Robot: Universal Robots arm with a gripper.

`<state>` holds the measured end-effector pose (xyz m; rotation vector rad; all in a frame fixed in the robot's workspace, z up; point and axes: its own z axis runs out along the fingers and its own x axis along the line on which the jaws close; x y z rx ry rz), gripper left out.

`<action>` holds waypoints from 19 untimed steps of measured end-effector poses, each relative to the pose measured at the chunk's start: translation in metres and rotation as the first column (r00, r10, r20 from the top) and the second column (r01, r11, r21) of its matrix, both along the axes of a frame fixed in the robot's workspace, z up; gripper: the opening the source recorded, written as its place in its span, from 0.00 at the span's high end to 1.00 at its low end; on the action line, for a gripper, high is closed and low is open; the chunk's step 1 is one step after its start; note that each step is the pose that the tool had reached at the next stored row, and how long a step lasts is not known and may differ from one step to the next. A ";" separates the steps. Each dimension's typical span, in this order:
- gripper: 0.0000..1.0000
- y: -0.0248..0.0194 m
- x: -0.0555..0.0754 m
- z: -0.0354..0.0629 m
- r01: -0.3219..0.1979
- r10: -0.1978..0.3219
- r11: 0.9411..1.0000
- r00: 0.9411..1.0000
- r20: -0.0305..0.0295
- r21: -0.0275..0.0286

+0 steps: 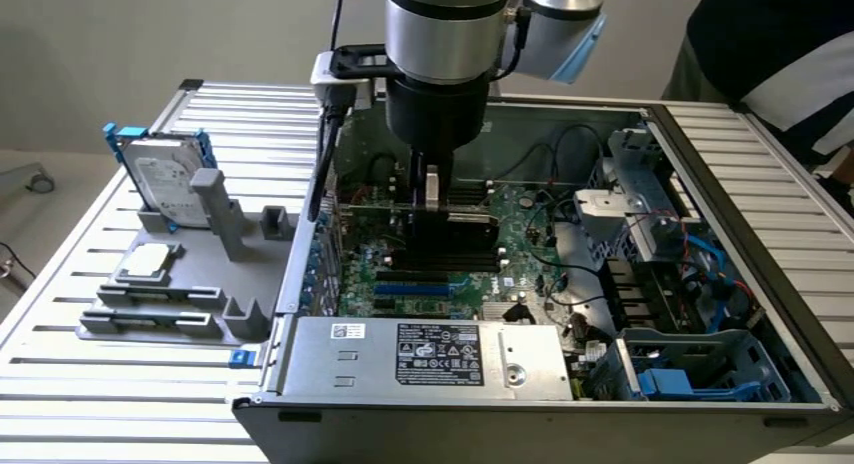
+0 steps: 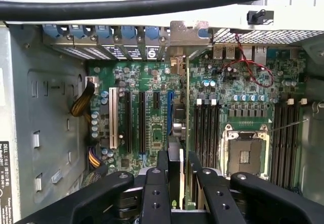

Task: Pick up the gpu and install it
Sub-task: 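Insert the gpu into the slot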

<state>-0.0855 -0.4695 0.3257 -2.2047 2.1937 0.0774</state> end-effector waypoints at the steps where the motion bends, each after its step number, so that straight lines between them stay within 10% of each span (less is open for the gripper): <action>1: 0.73 0.0000 0.000 -0.0017 0.000 0.000 1.000 1.000 0.001 0.000; 19: 0.73 -0.0001 -0.004 -0.0342 -0.001 0.001 1.000 1.000 0.001 -0.002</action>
